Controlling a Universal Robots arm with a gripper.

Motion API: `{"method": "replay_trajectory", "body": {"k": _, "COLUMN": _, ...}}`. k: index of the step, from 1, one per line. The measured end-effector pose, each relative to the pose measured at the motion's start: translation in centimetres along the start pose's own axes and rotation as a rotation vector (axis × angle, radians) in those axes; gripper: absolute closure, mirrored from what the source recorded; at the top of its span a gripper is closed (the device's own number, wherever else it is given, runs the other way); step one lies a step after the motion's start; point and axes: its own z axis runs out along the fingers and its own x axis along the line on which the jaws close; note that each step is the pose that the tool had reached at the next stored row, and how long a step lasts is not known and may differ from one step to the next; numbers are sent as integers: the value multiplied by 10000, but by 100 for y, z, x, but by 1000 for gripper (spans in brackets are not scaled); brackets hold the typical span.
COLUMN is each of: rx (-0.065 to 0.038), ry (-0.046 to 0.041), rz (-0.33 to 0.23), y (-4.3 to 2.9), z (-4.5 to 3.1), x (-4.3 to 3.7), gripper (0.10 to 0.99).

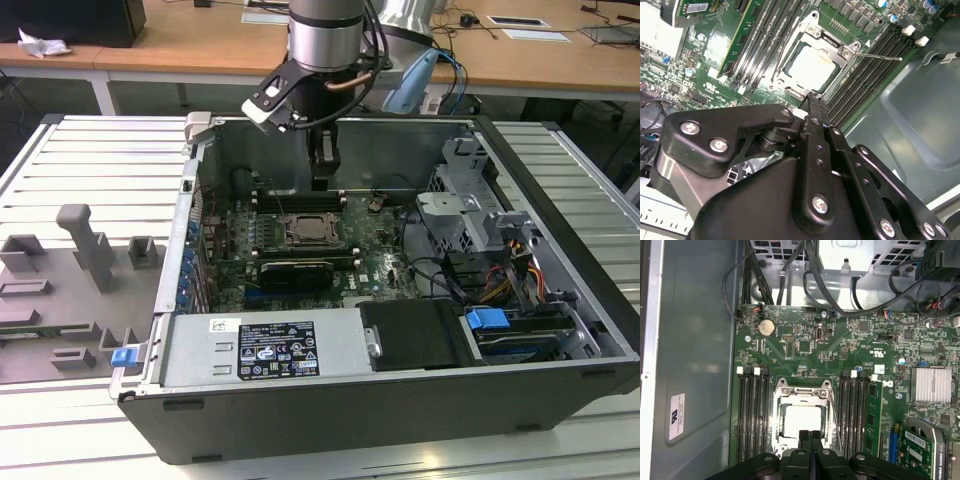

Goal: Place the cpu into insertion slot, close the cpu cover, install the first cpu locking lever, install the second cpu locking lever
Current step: 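Install the first cpu locking lever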

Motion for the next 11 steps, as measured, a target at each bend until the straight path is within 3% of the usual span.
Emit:
{"method": "replay_trajectory", "body": {"k": 6, "rx": -2, "ry": -3, "rz": -82, "y": 1, "z": -56, "x": 0, "gripper": 980}}
{"method": "replay_trajectory", "body": {"k": 11, "rx": -3, "ry": 45, "rz": -1664, "y": 1, "z": -57, "x": 0, "gripper": 980}}
